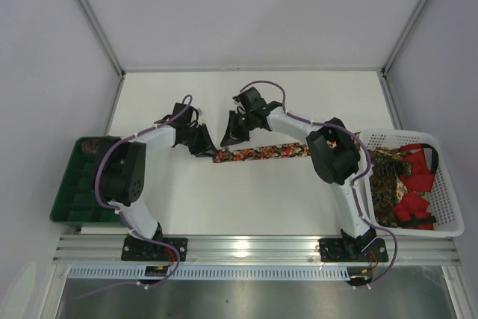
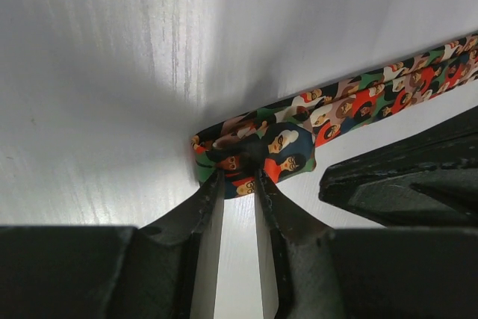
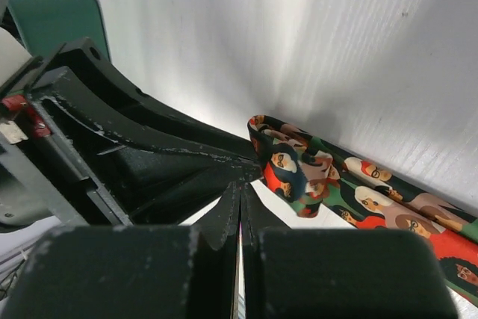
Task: Roll the ties
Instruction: Roll the tie
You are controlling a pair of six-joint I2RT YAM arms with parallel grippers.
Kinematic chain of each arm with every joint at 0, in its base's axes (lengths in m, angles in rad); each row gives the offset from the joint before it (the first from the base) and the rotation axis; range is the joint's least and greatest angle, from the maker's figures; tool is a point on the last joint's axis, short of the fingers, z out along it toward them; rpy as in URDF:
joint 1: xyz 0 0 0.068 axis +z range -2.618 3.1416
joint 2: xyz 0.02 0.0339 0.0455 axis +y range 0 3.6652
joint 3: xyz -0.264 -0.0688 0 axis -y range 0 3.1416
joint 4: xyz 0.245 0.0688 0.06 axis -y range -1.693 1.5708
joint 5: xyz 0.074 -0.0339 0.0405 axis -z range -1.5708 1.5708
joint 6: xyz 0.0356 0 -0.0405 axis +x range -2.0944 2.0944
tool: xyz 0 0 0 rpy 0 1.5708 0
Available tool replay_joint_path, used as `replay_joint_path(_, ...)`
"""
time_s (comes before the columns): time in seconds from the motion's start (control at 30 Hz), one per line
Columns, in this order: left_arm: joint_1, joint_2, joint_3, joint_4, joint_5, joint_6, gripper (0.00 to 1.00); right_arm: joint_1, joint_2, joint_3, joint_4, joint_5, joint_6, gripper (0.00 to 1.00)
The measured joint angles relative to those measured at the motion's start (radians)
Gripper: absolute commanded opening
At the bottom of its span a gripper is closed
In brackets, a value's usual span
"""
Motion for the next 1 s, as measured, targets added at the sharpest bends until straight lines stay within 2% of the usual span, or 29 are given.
replay_joint_path(0.6,-0.004,0.009,0.008,0.001,0.012,0.002,0.31,-0.008,0.003,-0.080,-0.003,0.002,-0.028,0.00)
replay_joint_path(0.67,-0.004,0.009,0.013,-0.010,0.011,0.005,0.33,-0.010,0.006,-0.084,-0.002,0.005,-0.032,0.00)
replay_joint_path(0.7,-0.004,0.009,0.015,-0.015,0.010,0.008,0.38,-0.011,0.006,-0.088,0.000,0.010,-0.032,0.00)
replay_joint_path(0.8,-0.004,0.000,0.024,-0.040,-0.012,0.022,0.45,-0.016,0.010,-0.103,0.003,0.020,-0.034,0.00)
replay_joint_path(1.0,0.018,-0.035,0.027,-0.066,0.005,0.037,0.50,-0.024,0.033,-0.103,0.009,0.016,-0.042,0.00)
